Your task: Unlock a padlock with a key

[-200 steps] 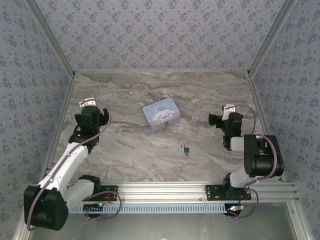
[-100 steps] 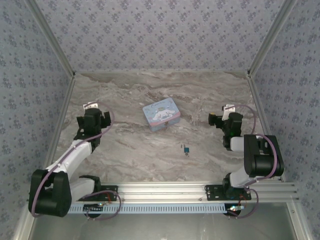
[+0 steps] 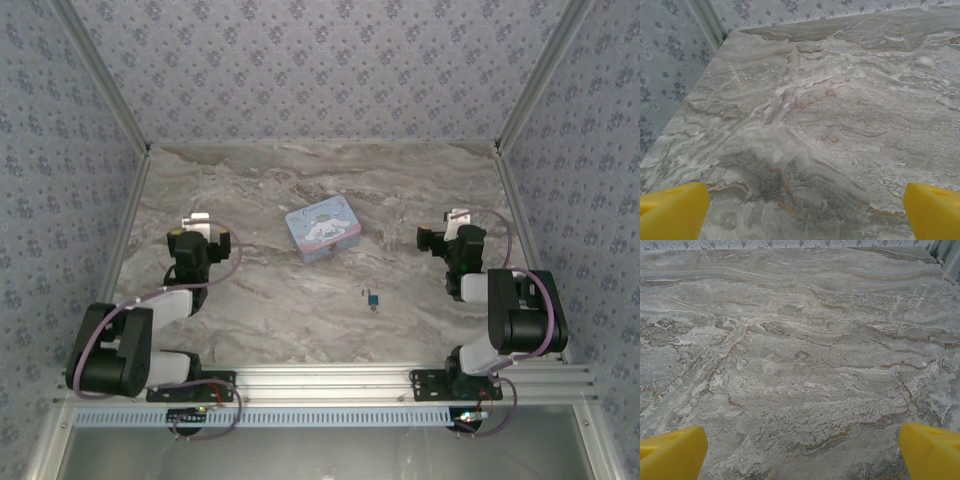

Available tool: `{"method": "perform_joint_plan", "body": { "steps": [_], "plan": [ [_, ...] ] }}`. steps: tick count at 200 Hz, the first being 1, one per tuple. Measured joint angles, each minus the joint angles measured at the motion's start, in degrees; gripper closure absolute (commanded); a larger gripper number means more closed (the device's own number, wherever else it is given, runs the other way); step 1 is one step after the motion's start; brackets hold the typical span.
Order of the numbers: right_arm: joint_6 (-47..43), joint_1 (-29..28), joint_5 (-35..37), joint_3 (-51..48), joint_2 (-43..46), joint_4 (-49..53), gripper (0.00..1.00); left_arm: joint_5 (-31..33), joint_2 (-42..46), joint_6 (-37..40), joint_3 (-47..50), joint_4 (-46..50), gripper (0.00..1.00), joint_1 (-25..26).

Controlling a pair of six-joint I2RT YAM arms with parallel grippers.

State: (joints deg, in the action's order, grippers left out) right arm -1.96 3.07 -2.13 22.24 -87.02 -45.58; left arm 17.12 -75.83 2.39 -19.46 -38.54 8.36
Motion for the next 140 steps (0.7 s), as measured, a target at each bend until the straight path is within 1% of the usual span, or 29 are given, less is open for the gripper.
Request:
{"method": "perform_joint_plan", "body": {
  "steps": [28,48,79,94,106,112,123,140],
  "plan": [
    [0.0,0.0,0.02,0.0,0.0,0.0,0.0,-1.53,-5.86,1.25,2.71,-10.03,0.01,-0.5],
    [0.0,0.0,0.02,0.0,0.0,0.0,0.0,-2.16,-8.04,1.11,6.45,-16.85,0.01,-1.4],
    [0.02,0.0,0.02,0.0,0.0,0.0,0.0,-3.98,-11.69,1.01,8.22,-24.06,0.01,-3.04],
    [0.0,0.0,0.02,0.0,0.0,0.0,0.0,-5.03,-12.02,0.96,6.88,-22.34,0.01,-3.45],
    [0.02,0.0,0.0,0.0,0.0,0.0,0.0,-7.1,-12.04,0.52,3.45,-17.99,0.0,-4.44],
    [0.0,0.0,0.0,0.0,0.0,0.02,0.0,-9.01,-12.07,-0.17,1.03,-15.32,0.0,-5.79],
    [0.02,0.0,0.0,0.0,0.0,0.0,0.0,-11.37,-12.09,-1.49,-2.16,-13.7,0.0,-8.46],
    [0.02,0.0,0.0,0.0,0.0,0.02,0.0,-12.76,-12.04,-2.67,-4.11,-12.85,0.0,-10.69]
  ]
}}
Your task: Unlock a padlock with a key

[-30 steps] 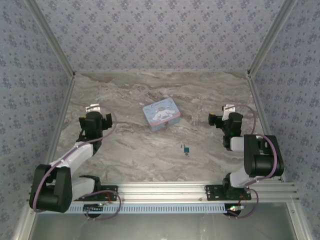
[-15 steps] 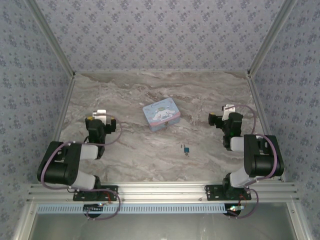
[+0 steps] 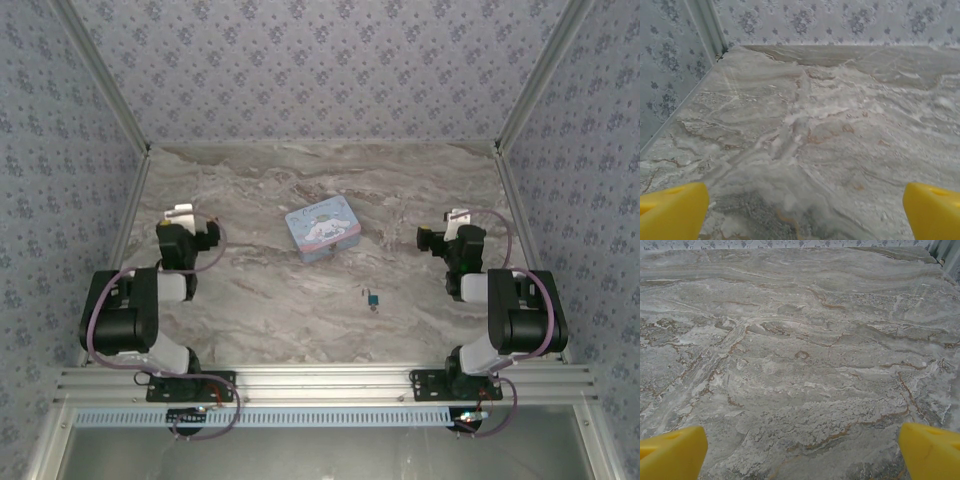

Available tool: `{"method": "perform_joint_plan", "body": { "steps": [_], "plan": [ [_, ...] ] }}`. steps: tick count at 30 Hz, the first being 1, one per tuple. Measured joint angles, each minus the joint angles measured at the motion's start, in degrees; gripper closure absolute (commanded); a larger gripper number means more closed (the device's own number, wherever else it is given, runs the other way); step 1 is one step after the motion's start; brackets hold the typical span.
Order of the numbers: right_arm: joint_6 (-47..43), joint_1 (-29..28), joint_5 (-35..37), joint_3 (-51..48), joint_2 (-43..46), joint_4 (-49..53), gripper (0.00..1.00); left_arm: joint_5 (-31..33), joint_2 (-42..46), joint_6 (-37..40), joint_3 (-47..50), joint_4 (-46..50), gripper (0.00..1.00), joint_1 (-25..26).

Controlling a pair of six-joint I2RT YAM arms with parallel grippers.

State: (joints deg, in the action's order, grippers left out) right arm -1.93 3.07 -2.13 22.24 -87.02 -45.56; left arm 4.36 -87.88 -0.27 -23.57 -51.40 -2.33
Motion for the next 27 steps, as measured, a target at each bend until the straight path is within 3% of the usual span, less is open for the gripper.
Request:
{"method": "perform_joint_plan", "body": {
  "steps": [27],
  "plan": [
    [-0.02,-0.98,1.64,0.0,0.0,0.0,0.0,-1.99,0.0,-0.87,0.0,5.01,0.0,1.01]
  ]
}}
